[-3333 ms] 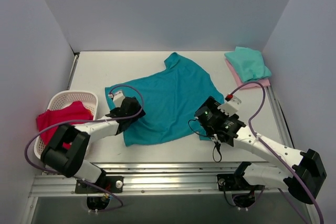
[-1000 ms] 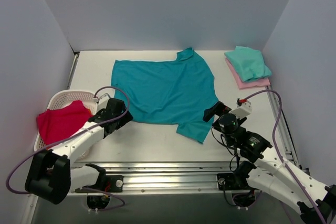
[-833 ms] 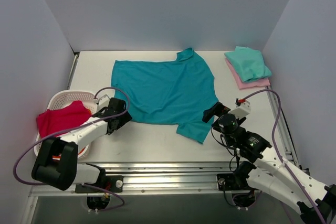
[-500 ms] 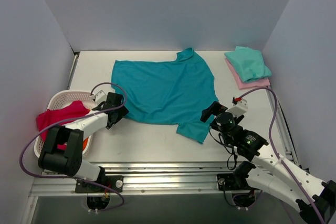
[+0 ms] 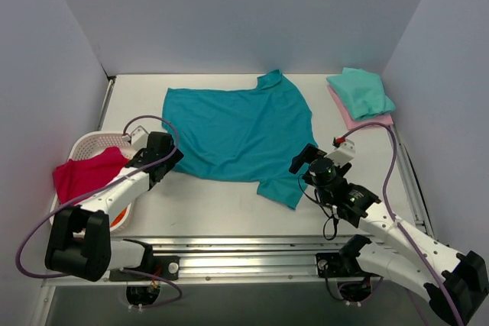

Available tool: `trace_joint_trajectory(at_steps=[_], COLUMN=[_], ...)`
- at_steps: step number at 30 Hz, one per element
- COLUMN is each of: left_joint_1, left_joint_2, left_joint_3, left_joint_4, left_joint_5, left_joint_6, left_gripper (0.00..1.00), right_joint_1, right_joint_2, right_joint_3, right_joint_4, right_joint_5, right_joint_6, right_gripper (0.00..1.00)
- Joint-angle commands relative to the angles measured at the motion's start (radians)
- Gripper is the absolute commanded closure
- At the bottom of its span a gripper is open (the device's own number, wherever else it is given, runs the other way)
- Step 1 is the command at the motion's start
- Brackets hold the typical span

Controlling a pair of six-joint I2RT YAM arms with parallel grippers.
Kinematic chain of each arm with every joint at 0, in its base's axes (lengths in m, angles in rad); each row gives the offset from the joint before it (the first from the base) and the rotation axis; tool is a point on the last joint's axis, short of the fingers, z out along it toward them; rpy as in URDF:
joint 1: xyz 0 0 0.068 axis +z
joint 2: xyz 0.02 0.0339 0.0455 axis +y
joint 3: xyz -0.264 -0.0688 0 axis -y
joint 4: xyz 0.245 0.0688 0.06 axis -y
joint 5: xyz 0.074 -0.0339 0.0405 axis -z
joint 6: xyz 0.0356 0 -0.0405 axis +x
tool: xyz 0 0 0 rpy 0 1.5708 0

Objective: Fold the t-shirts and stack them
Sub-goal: Flatten out the tshirt, then grap the side of the flattened tshirt closest away from the robot with both arms

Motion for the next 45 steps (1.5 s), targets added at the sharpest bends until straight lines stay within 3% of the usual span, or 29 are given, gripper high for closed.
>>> trace_joint_trajectory(at_steps=[1,13,14,18,20,23,27,34,40,45], left_joint_1=[0.011,0.044,0.046,0.055,0.058,0.069,0.083,0.083,0.084,0.084], left_joint_2=[-0.025,0.237,0.246,0.254,0.251,0.24,0.211,0.043,0.007,0.006], left_joint_3=[-0.01,0.048,0.055,0.058,0.056,0.048,0.029,-0.034,-0.048,-0.059], left_joint_4=[0.026,0.094,0.095,0.094,0.089,0.08,0.054,0.0,-0.014,0.003], left_joint_5=[-0.034,0.062,0.065,0.066,0.063,0.057,0.069,0.071,0.065,0.072], left_joint_6=[0.006,0.011,0.012,0.012,0.014,0.017,0.022,0.022,0.031,0.039], left_gripper=[0.13,0.16,0.25,0.47,0.65,0.81,0.93,0.89,0.85,0.86], right_joint_1=[-0.021,-0.053,-0.054,-0.062,-0.065,-0.067,-0.07,-0.073,-0.1,-0.099], right_joint_2=[0.023,0.008,0.006,0.002,0.0,-0.001,-0.008,-0.026,0.054,0.039], right_joint_3=[-0.011,-0.023,-0.023,-0.025,-0.025,-0.026,-0.025,-0.026,-0.055,-0.113], right_joint_4=[0.041,0.04,0.037,0.035,0.034,0.032,0.02,-0.026,0.0,-0.034], right_joint_5=[-0.012,-0.036,-0.036,-0.036,-0.036,-0.036,-0.033,-0.035,-0.304,-0.443], right_joint_6=[-0.023,-0.031,-0.031,-0.032,-0.032,-0.032,-0.032,-0.017,-0.023,0.011], right_gripper=[0.0,0.0,0.0,0.0,0.01,0.01,0.01,0.0,0.0,0.0])
